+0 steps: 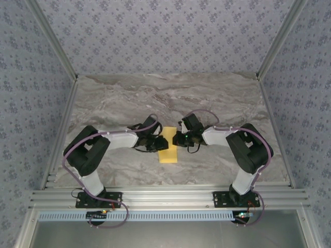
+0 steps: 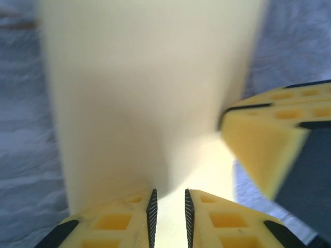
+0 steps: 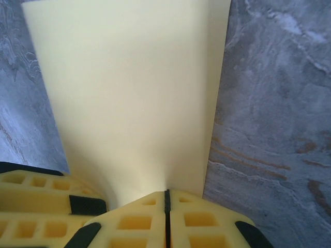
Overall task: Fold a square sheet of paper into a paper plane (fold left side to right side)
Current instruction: First fold the square sheet of paper in half at the center of the table.
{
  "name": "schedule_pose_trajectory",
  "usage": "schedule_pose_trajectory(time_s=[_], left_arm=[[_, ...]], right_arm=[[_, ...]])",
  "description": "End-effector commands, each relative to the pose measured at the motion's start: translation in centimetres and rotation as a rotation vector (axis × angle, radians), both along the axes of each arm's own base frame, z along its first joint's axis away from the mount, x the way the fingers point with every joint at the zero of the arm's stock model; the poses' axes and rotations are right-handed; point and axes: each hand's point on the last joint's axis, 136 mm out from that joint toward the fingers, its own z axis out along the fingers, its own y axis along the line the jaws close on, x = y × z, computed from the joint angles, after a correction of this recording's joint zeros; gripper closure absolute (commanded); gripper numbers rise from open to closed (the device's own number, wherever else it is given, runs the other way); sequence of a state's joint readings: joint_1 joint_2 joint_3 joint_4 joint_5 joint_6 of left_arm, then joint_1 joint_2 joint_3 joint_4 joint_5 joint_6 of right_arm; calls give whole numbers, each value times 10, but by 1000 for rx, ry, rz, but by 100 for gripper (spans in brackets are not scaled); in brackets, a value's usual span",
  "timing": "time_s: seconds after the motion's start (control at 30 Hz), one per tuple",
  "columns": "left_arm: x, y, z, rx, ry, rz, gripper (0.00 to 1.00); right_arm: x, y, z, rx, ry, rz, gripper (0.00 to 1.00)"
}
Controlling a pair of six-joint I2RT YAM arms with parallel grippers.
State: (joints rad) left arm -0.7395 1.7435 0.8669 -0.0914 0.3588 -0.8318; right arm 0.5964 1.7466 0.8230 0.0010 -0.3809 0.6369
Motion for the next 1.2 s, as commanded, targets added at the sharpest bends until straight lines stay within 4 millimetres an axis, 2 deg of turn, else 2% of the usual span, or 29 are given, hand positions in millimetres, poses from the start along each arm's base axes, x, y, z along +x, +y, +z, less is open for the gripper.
schedule_pose_trajectory(time_s=[0.0,0.2,0.37,0.53,0.63,0.73,0.93,1.17], left_arm=[[-11,20,-21,74,41,29,78],[-12,39,-19,77,46,68,78],[-7,50,8,33,-9,80,79],[6,31,57,-109,-120,45,79],[15,16,71,-185,-147,35,79],[23,4,66,-208,-134,35,79],[34,-14,36,-191,-92,20,81],[24,-4,5,-93,-46,39,81]], right_arm=[[-33,-39,-49,-209,137,-3,90],[-33,-42,-50,-215,143,0,90],[-33,-41,-50,-210,145,3,90],[-32,-38,-47,-200,141,8,90],[-32,-38,-47,-198,140,8,90],[-32,-37,-47,-197,141,9,91],[-33,-35,-46,-193,142,14,90],[-32,-32,-41,-176,131,24,90]])
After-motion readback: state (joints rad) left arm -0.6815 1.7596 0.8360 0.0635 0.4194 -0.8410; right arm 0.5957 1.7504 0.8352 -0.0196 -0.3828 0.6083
